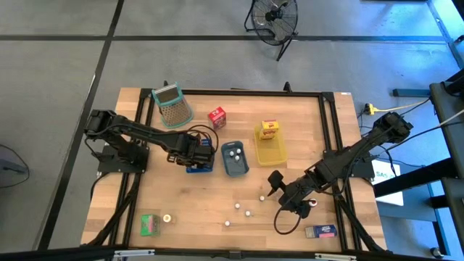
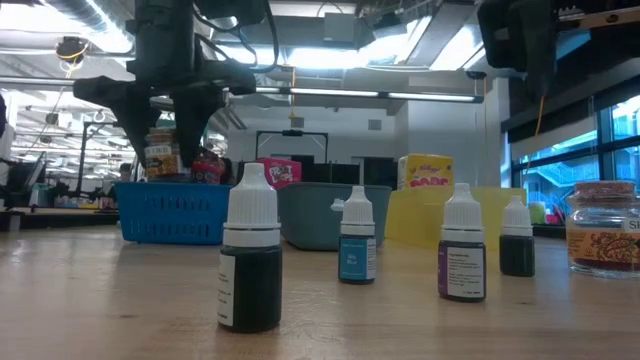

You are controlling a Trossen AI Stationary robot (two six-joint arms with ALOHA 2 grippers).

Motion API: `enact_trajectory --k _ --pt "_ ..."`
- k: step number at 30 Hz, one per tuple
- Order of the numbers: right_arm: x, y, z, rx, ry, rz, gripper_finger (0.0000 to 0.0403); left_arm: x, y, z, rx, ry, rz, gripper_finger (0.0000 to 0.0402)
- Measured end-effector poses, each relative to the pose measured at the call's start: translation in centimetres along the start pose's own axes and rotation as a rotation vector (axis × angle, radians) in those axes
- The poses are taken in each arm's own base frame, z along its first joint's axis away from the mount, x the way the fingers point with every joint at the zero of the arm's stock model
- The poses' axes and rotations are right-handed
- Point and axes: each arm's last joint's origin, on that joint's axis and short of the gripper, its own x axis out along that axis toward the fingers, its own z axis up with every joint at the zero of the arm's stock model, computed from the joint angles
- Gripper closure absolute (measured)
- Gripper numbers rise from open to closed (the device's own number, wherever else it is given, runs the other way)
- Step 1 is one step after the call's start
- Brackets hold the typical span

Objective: Pick & Place Kitchen Items
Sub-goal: Put the left brown seasoning bottle into the blue bin

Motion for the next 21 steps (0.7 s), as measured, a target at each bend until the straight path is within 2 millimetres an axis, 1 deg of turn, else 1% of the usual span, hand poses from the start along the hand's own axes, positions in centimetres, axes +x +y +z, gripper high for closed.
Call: enact_trajectory --k 7,15,21 --pt "0.0 0.0 -0.1 0.001 0.002 0.003 0.0070 0.1 0.0 0.0 -0.003 0.000 0.002 0.0205" --pt "0.0 0.0 -0.1 0.004 0.002 0.004 0.0070 2.9 -0.2 -0.4 0.015 0.051 0.059 0.0205" --pt "0.0 0.1 -0.1 0.007 0.003 0.004 0.0071 3.8 -0.6 -0.4 0.038 0.052 0.063 0.0205"
